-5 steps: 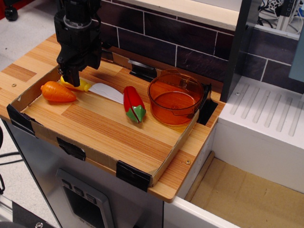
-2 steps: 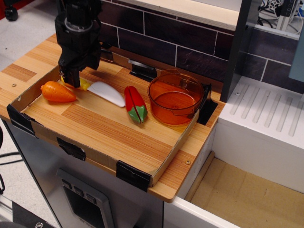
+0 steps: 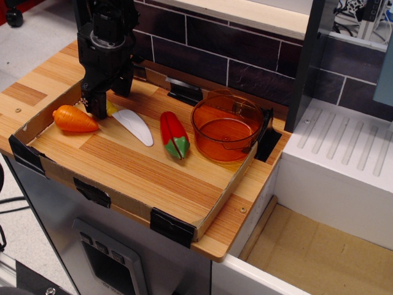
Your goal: Put knife in pot
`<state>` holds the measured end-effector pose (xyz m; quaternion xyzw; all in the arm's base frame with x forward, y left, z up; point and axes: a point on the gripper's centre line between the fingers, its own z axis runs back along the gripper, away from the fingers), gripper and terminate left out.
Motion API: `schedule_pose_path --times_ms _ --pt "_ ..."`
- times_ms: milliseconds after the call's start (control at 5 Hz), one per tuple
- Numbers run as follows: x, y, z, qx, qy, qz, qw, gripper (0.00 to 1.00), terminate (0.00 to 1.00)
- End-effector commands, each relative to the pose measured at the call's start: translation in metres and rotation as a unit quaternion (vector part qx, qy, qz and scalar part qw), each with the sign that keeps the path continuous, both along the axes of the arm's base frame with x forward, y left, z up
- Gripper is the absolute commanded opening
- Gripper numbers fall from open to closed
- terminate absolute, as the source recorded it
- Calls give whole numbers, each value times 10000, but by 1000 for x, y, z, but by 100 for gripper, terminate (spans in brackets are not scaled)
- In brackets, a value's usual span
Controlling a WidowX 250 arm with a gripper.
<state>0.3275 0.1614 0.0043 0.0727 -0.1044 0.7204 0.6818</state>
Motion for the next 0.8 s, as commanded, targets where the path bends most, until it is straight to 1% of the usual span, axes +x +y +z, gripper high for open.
schedule_pose_path --times_ms 0,200,400,600 --pt "1 2 11 83 -169 -3 9998 0 0" --pt "-1 1 13 175 -99 -456 9988 0 0" --pt "1 0 12 260 43 -1104 9935 0 0" --pt "1 -3 16 297 99 -1460 9888 0 0"
